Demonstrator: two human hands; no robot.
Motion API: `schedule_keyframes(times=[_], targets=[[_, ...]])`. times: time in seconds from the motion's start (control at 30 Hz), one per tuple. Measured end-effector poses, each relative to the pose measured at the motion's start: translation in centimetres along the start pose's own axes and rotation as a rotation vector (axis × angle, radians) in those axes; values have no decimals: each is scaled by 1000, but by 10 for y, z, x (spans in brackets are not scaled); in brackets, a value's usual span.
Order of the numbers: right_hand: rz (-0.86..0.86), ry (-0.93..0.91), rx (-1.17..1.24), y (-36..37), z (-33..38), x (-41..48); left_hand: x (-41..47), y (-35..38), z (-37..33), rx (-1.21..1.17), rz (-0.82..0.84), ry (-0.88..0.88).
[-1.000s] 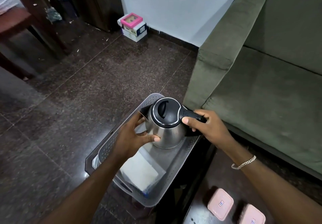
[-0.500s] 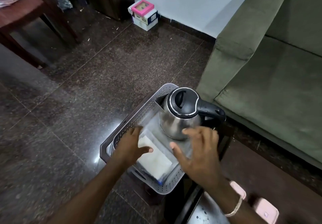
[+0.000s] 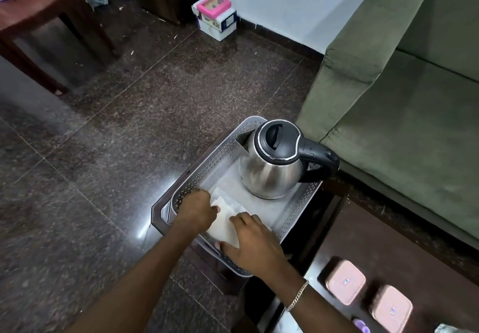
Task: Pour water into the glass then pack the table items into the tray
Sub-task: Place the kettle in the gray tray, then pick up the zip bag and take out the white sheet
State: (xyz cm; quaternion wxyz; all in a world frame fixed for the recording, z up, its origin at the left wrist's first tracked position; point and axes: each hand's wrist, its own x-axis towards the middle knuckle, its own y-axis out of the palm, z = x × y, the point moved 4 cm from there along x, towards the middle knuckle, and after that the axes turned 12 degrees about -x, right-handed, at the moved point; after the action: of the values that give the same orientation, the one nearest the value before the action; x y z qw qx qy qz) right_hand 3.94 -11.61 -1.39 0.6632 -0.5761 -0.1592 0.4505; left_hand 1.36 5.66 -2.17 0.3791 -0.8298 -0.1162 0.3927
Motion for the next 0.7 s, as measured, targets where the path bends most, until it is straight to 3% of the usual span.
schedule_keyframes(times=[0.27,0.47,0.6,0.7], targets=[[11,-43,-10,-2,6,-4,-14,-6,-18,-217,71,-37],[-33,-22,107,-20,4,-22,-34,-25,-34,-342,-76,-27],[-181,38,230,-43,-5,-43,-54,-33,-46,-563,-136,56],[-308,151,379,-63,-20,-63,-80,-30,-66,-928,-76,117]])
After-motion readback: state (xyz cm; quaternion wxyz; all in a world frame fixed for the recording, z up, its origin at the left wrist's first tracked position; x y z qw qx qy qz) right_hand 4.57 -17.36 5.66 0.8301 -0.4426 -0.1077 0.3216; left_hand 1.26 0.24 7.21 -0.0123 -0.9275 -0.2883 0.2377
